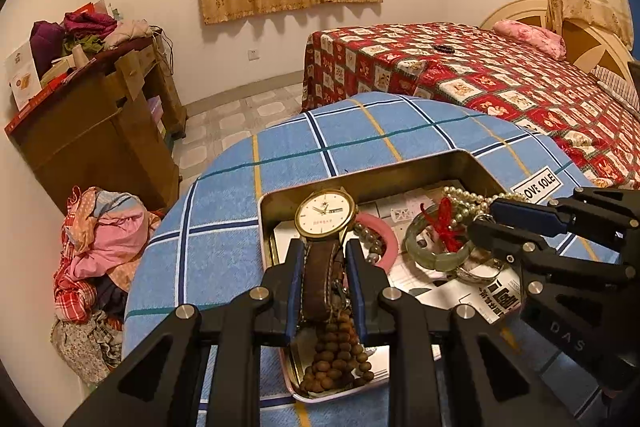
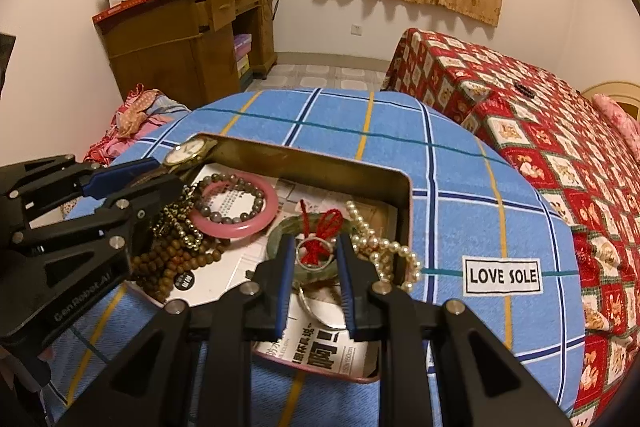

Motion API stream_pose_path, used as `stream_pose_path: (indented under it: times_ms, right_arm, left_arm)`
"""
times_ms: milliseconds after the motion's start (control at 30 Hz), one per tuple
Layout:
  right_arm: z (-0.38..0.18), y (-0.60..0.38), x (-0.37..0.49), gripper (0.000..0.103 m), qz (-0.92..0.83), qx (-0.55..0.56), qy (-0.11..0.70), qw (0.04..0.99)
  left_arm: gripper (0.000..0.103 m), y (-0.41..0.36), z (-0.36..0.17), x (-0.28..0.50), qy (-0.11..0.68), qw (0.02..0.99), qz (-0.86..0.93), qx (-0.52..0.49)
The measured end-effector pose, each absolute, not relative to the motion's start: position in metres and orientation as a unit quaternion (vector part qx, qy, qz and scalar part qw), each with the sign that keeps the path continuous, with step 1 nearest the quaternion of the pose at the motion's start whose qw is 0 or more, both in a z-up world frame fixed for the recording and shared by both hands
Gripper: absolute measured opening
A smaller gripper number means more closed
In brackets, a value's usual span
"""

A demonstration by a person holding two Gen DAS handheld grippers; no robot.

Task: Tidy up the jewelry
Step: 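Lower into the tin and open both grippers to release the watch and ring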

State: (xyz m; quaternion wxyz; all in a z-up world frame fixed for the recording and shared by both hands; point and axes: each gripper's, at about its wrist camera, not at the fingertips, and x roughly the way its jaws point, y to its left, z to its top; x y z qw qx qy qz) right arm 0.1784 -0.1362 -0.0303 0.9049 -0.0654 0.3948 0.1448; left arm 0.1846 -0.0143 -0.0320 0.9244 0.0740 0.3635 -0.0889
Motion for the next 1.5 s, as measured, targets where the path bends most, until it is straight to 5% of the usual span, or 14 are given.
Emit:
stream_pose_path:
  times_ms: [1000, 1033, 1067, 1100, 1133, 1500]
  right_arm:
    - [-0.035, -0.13, 0.18, 0.024, 0.15, -0.072, 0.403, 0.9]
    - [-0.034, -0.13, 0.179, 0.028, 0.152, -0.072, 0.402, 0.9]
    - [-0.033, -0.13, 0.178, 0.044, 0.15, -0.074, 0.399, 0.902]
    - [-0.032, -0.13, 0.176, 0.051, 0.148, -0.076, 0.396, 0.903]
    - [-0.031, -0.13, 0.174, 0.053, 0.15, -0.075, 0.394, 0.903]
    - [-0.021, -0.138, 0.142, 0.069, 0.145, -0.071, 0.384, 0.909]
  left_arm:
    - [0.022, -0.006, -0.026, 0.182, 0.364, 0.926, -0.084, 0.055]
    - [0.03, -0.005, -0.024, 0.181, 0.362, 0.927, -0.083, 0.053]
    - [0.042, -0.005, -0.021, 0.18, 0.358, 0.929, -0.081, 0.051]
    - [0.07, -0.003, -0.018, 0.178, 0.353, 0.931, -0.079, 0.048]
    - [0.085, -0.001, -0.014, 0.174, 0.344, 0.935, -0.075, 0.042]
    - [0.092, 0.019, 0.004, 0.137, 0.324, 0.945, -0.05, 0.008]
